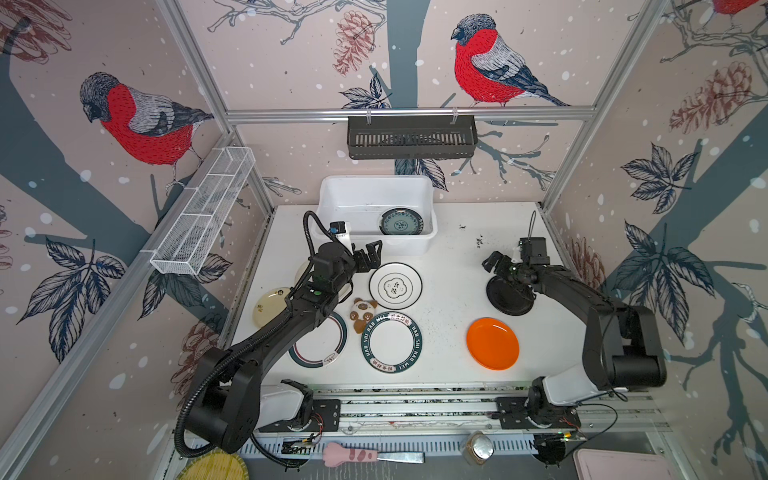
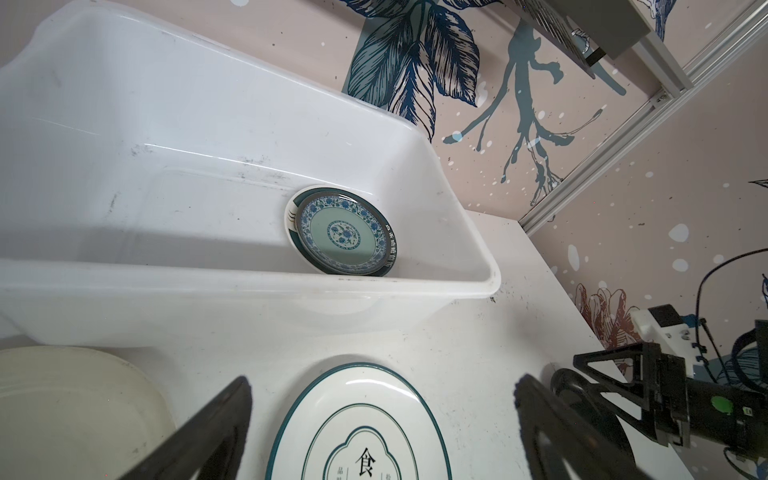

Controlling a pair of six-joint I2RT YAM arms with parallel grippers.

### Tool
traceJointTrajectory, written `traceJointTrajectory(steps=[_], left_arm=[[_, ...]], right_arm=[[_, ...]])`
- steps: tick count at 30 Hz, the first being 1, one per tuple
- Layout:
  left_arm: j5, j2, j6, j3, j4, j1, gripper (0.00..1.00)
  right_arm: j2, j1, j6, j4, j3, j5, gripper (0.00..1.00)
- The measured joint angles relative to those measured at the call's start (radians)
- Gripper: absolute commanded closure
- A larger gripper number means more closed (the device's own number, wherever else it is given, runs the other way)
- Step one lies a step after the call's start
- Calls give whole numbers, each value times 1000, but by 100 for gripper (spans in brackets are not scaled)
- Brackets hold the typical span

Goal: Place the plates into the plastic bin on the countertop
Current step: 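Close the right gripper on the black plate rim and tilt it on edge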

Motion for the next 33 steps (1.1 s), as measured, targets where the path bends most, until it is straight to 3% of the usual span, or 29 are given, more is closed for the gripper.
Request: traceJointTrajectory(steps=[6,10,17,21,25,29,33], left_arm=[[1,-10,0,0,-1,-6,2],[0,-16,-1,0,0,-7,2],[14,-9,-10,0,8,-15,2],[110,11,-15,8,32,-14,2],[216,31,-37,13,85,-13,2],[278,52,-67,13,127,-12,2],[315,68,-90,15,146,-12,2]], right_arm=[[-135,-204,-33,-60,-132,-11,1],[-203,-285,-55,-66,-196,-53,5],[-225,-340,-77,-56,-259,-138,17],[-204,-367,-77,-24,-286,-190,28],[-188,-376,-77,14,-307,-226,30],[-158,-386,-73,54,-326,-249,40],[-131,-396,-52,99,-351,-272,63]])
